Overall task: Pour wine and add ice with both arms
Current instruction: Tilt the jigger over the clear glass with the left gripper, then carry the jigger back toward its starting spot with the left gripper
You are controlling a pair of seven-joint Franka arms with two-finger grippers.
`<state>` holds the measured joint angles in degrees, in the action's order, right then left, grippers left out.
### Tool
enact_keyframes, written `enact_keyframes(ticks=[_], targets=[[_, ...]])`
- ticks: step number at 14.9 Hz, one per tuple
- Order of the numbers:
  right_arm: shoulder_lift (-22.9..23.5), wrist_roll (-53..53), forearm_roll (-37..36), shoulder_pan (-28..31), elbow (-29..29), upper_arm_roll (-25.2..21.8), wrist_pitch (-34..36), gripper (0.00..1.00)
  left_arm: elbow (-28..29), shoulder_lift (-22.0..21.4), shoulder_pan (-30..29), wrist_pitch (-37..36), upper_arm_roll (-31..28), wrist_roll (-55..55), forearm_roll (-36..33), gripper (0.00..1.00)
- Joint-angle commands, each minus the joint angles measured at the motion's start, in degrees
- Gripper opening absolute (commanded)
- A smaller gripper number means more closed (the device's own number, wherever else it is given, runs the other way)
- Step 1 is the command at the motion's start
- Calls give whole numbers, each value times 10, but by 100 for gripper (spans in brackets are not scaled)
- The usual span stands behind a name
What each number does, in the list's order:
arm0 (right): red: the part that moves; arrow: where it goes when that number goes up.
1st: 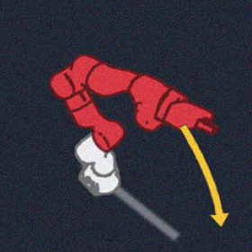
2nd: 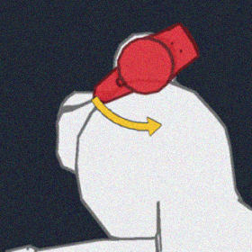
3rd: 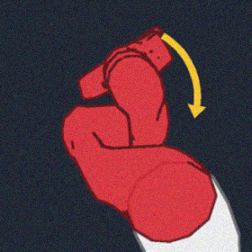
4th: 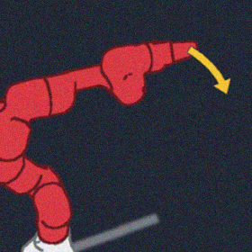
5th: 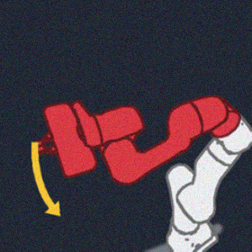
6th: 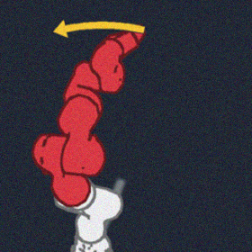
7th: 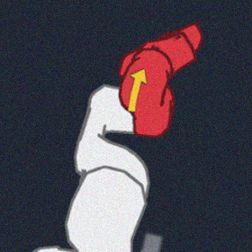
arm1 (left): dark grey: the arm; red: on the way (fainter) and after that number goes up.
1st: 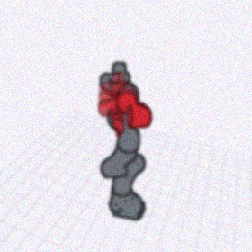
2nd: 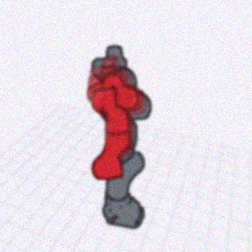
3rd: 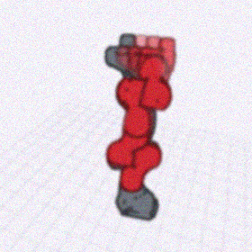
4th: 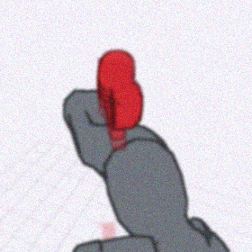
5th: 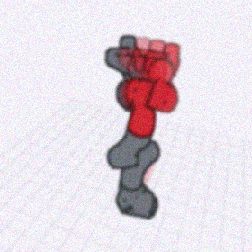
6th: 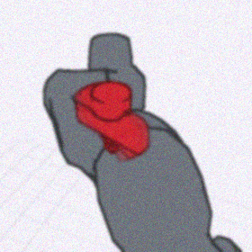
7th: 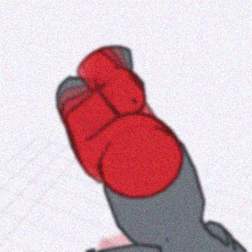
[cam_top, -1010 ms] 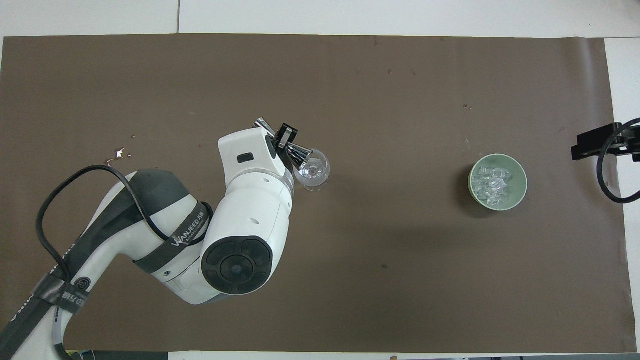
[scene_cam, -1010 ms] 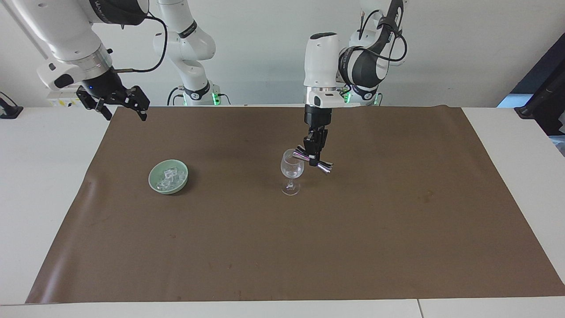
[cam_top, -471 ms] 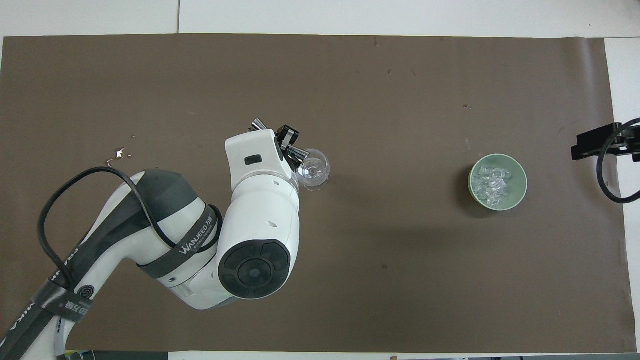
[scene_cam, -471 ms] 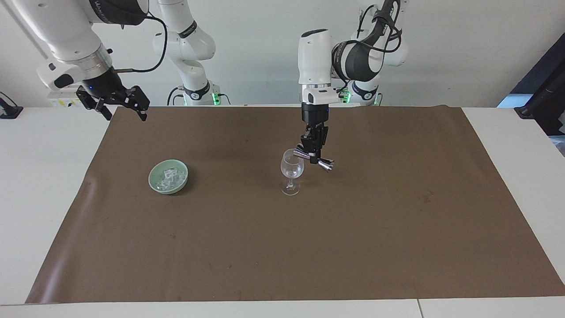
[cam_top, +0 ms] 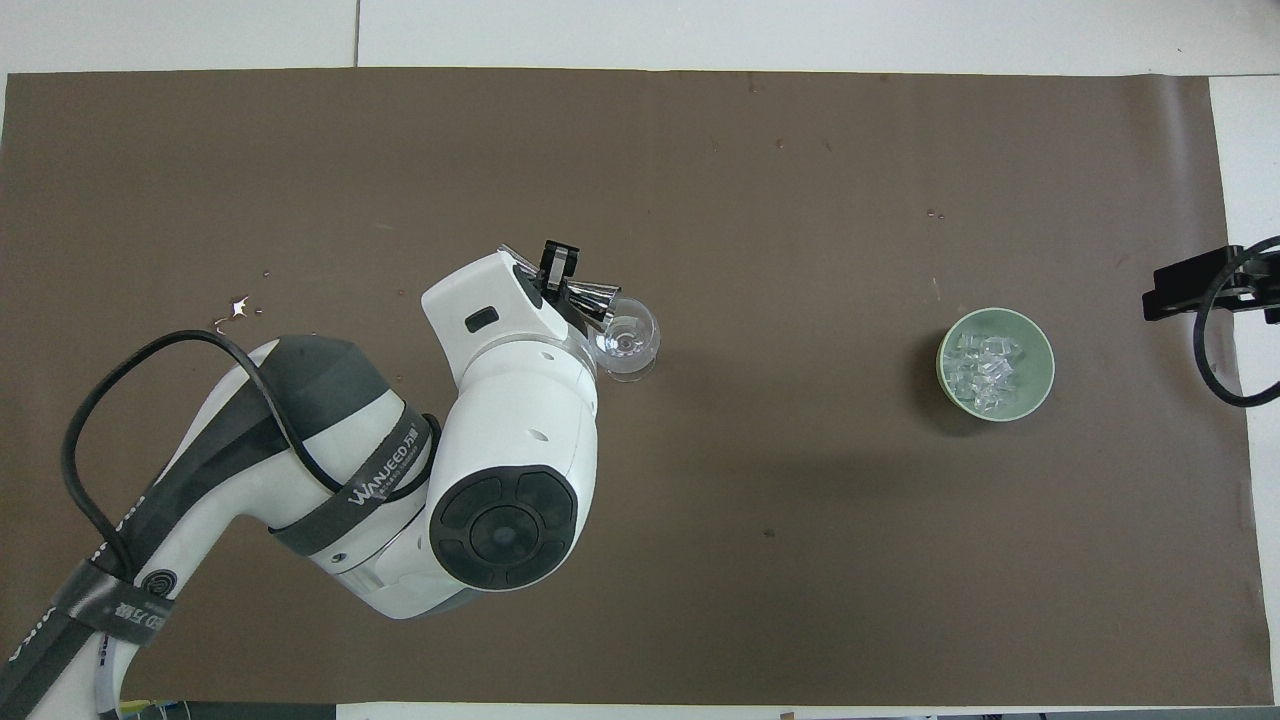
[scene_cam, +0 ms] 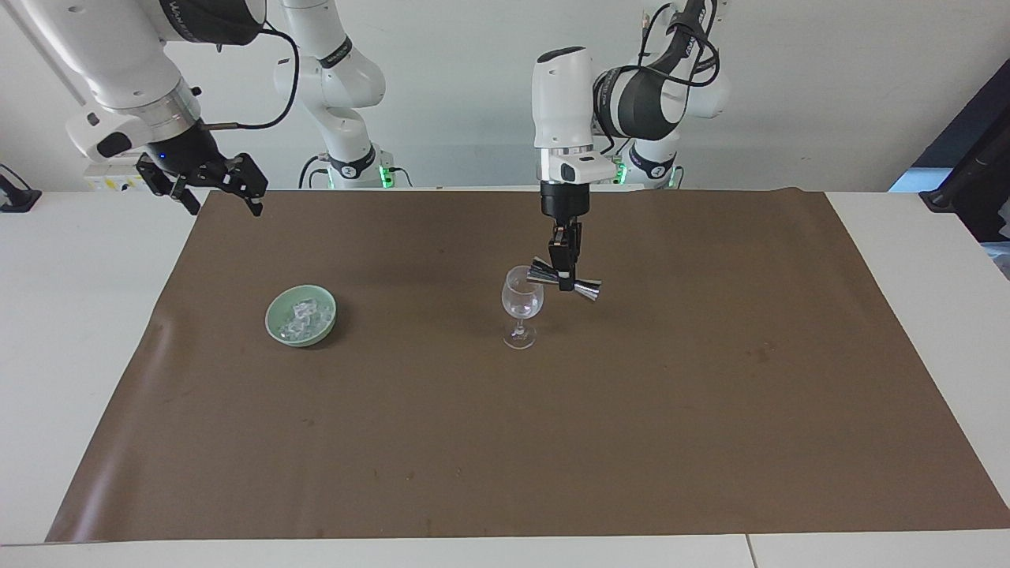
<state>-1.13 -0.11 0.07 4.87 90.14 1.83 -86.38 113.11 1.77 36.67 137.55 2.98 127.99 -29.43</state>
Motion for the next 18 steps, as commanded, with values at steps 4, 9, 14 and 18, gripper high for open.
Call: enact_keyframes(ticks=[4, 9, 14, 18], targets=[[-10, 11, 9, 6, 13, 3, -5, 100, -9, 11, -53, 27, -3, -10, 192, 0], [-10, 11, 9, 6, 13, 3, -5, 100, 3, 21, -141, 76, -2, -81, 398, 0], [-9, 11, 9, 6, 13, 3, -5, 100, 22, 16, -249, 50, -2, -313, 652, 0], [-10, 11, 9, 6, 13, 3, -5, 100, 43, 17, -345, -2, -3, -504, 827, 0]])
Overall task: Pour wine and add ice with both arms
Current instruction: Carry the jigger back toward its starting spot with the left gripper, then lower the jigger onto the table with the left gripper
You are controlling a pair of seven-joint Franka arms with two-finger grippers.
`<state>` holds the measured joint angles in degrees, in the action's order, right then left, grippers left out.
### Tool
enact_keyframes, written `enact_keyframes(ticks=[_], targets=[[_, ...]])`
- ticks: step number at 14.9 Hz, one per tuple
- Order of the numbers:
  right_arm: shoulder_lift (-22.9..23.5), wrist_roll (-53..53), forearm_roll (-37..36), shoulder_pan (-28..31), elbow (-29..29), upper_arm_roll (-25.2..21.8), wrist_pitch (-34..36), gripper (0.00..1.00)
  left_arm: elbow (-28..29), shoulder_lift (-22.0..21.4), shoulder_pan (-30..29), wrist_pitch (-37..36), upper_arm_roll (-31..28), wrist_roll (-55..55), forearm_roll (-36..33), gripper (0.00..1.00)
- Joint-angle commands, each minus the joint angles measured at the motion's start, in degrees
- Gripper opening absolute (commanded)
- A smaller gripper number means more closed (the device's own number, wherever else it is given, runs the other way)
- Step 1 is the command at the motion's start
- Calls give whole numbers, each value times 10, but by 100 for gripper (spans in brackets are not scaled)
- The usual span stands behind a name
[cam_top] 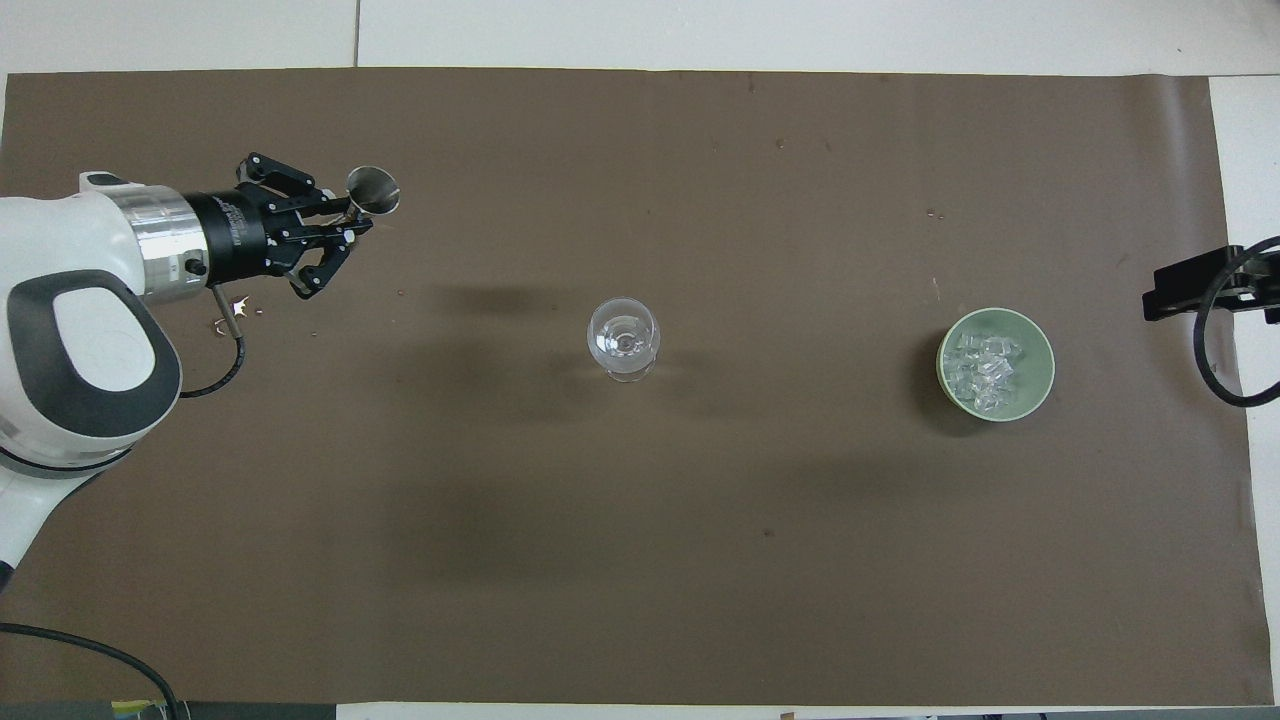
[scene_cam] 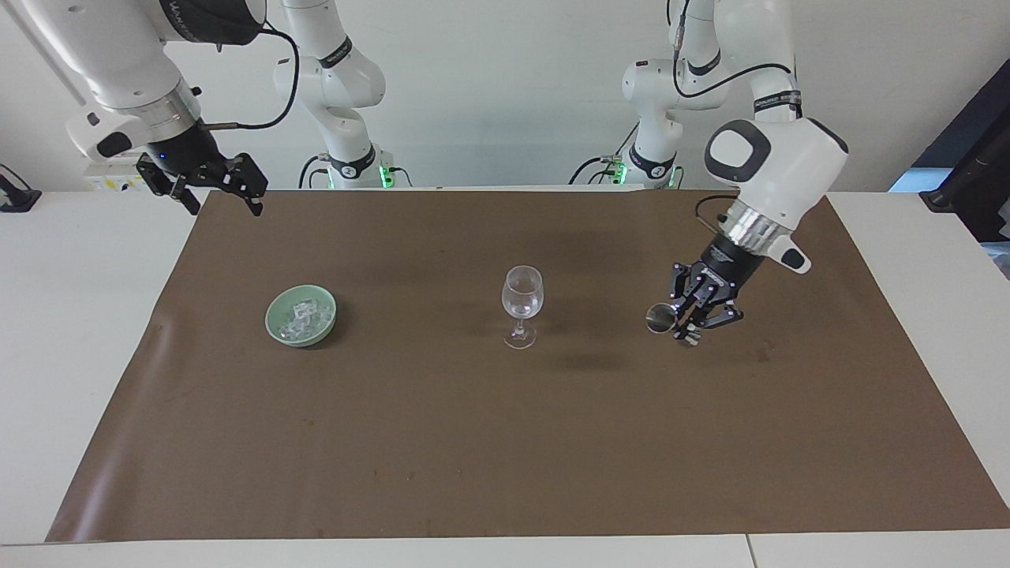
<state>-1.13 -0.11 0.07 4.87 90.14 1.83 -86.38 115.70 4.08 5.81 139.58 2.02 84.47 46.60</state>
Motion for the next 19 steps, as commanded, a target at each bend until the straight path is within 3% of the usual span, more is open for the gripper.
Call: enact_keyframes(ticks=[1, 6, 9, 12, 16, 19], targets=[[-10, 11, 8, 7, 13, 3, -5, 100, 29, -6, -62, -31, 7, -98, 92, 0], [-9, 11, 9, 6, 13, 3, -5, 100, 74, -1, -144, -53, 7, -230, 221, 0], [-10, 11, 8, 6, 13, 3, -5, 100, 92, 12, -182, -48, 5, -281, 358, 0], [-10, 11, 9, 6, 13, 3, -5, 100, 91, 48, -213, -47, 6, -302, 383, 0], [-10, 14, 8, 8, 13, 3, -4, 100, 129, 59, -261, -88, 6, -402, 482, 0], [-10, 12, 9, 10, 13, 2, -1, 100, 161, 59, -265, -97, 6, -429, 548, 0]])
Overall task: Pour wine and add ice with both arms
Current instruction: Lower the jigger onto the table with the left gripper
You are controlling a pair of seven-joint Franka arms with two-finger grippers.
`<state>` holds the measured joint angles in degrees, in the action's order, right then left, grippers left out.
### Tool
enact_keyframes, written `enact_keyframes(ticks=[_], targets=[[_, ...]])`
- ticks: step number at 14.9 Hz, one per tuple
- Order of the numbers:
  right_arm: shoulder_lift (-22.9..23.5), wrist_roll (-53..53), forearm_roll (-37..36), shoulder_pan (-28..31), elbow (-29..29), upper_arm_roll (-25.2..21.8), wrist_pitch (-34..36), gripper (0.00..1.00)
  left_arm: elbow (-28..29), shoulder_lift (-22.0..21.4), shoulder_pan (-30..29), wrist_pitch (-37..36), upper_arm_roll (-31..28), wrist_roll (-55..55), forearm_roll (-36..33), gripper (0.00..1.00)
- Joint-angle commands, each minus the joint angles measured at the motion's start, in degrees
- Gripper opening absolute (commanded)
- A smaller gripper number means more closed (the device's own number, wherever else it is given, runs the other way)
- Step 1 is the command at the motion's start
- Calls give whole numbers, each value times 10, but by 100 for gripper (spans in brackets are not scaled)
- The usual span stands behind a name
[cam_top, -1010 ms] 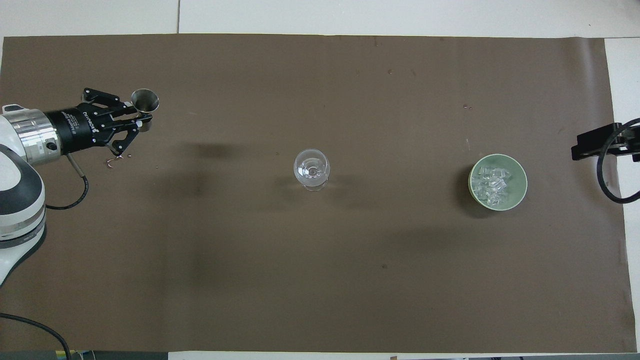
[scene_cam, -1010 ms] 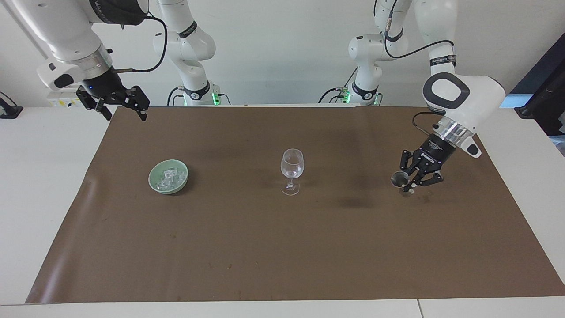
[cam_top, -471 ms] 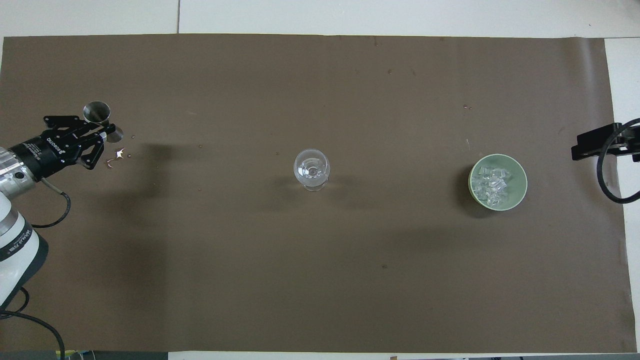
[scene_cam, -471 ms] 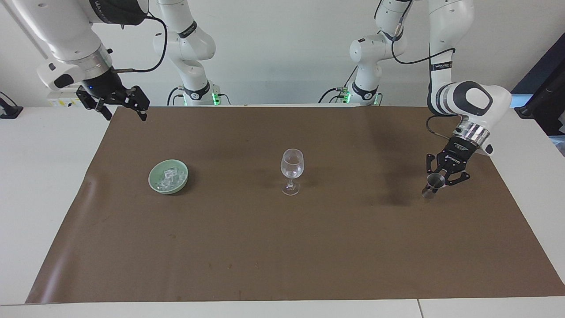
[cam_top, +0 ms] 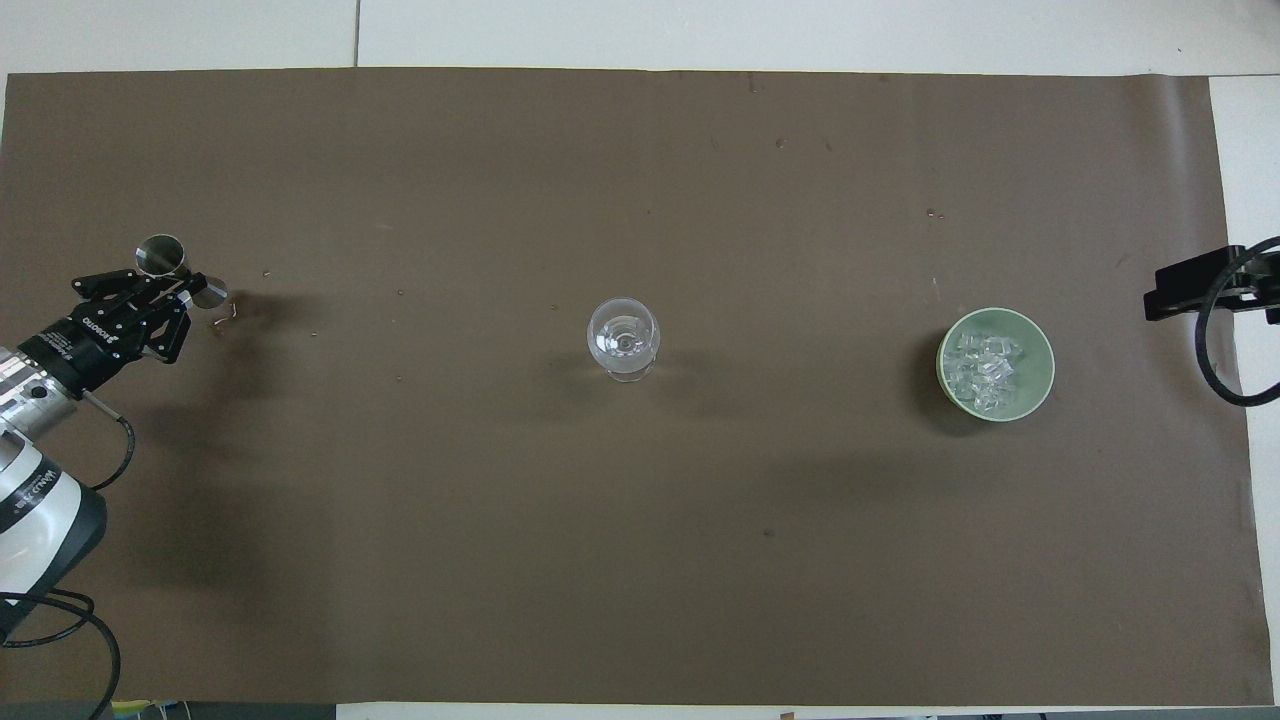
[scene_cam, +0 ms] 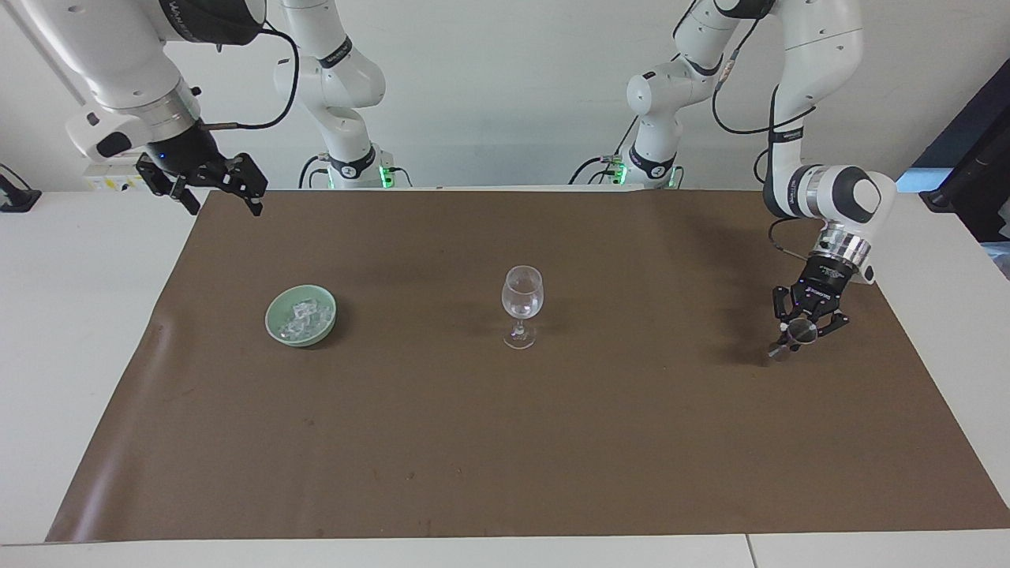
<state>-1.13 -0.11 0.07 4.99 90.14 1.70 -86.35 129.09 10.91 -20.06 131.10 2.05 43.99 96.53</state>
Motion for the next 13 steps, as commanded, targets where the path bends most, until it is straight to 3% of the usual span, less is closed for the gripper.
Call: enact_keyframes(ticks=[1, 6, 12, 13], targets=[[-10, 13, 8, 6, 13, 5, 0, 100, 34, -9, -4, -12, 6, -33, 77, 0], [-13, 18, 10, 5, 26, 6, -13, 100, 63, -14, -10, -12, 6, -54, 97, 0], [-23, 49, 9, -8, 100, 9, -97, 100, 76, -19, -29, -8, 6, -54, 101, 0], [-15, 50, 9, -11, 112, 9, -117, 100, 78, -19, -30, -8, 6, -54, 102, 5]])
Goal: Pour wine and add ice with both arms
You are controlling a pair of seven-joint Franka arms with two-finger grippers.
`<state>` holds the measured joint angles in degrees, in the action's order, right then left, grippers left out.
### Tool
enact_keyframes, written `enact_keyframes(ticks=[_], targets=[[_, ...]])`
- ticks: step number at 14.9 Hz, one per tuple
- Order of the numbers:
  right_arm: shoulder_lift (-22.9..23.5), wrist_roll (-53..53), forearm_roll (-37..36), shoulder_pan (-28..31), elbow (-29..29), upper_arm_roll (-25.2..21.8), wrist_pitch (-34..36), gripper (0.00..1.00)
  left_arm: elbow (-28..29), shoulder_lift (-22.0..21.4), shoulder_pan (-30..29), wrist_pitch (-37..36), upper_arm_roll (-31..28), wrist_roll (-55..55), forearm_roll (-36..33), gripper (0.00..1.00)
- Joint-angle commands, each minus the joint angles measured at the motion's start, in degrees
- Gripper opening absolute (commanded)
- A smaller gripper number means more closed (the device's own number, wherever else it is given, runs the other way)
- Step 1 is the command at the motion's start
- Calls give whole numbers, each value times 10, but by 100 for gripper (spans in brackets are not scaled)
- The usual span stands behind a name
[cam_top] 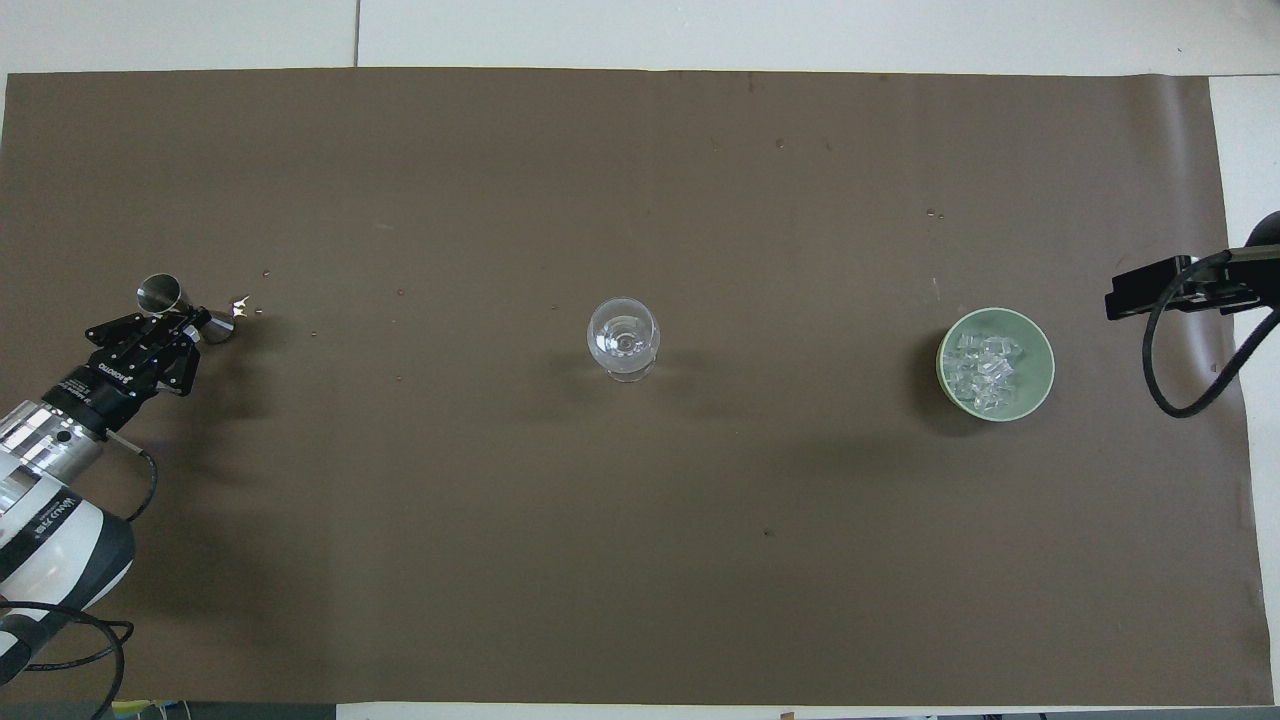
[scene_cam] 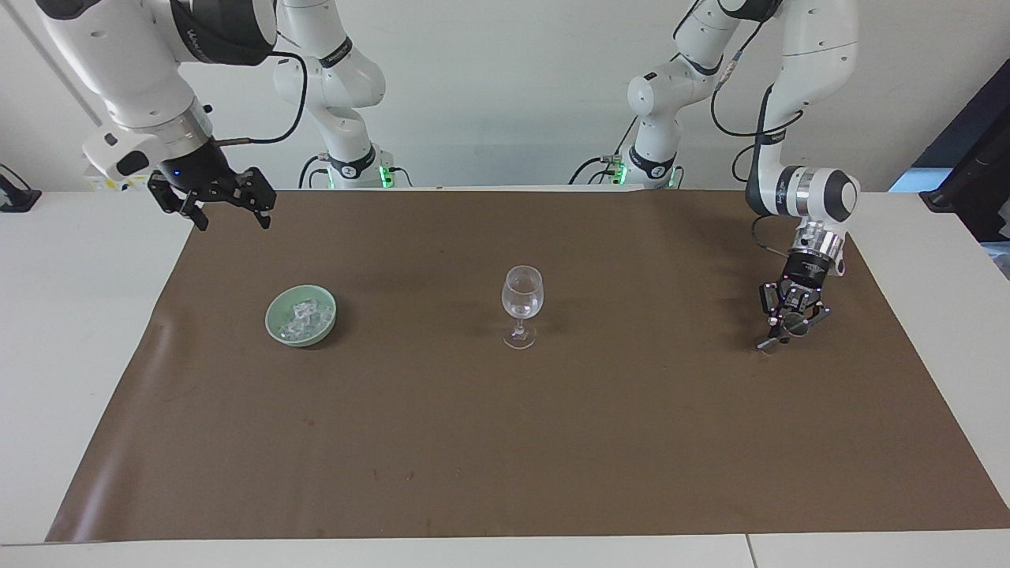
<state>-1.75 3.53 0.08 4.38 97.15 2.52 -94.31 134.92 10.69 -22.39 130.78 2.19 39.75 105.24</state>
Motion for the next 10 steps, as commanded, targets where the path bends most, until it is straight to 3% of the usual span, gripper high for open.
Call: enact_keyframes(ticks=[1, 2, 3, 5, 8, 10], targets=[[2, 17, 8, -6, 47, 1, -55, 100, 22, -18, -9, -4, 4, -12, 15, 38], [13, 30, 9, -10, 50, 2, -71, 100, 22, -18, -9, -4, 4, -11, 15, 79], [25, 45, 9, -17, 52, 1, -85, 100, 22, -18, -9, -4, 4, -12, 15, 100], [34, 71, 9, -18, 77, 2, -116, 100, 23, -19, -9, -6, 4, -11, 14, 100], [32, 125, 9, -11, 171, 1, -219, 100, 23, -25, -9, -12, 4, -14, 13, 100], [33, 134, 9, -13, 219, 1, -279, 95, 25, -39, -9, -8, 2, -15, 4, 100]])
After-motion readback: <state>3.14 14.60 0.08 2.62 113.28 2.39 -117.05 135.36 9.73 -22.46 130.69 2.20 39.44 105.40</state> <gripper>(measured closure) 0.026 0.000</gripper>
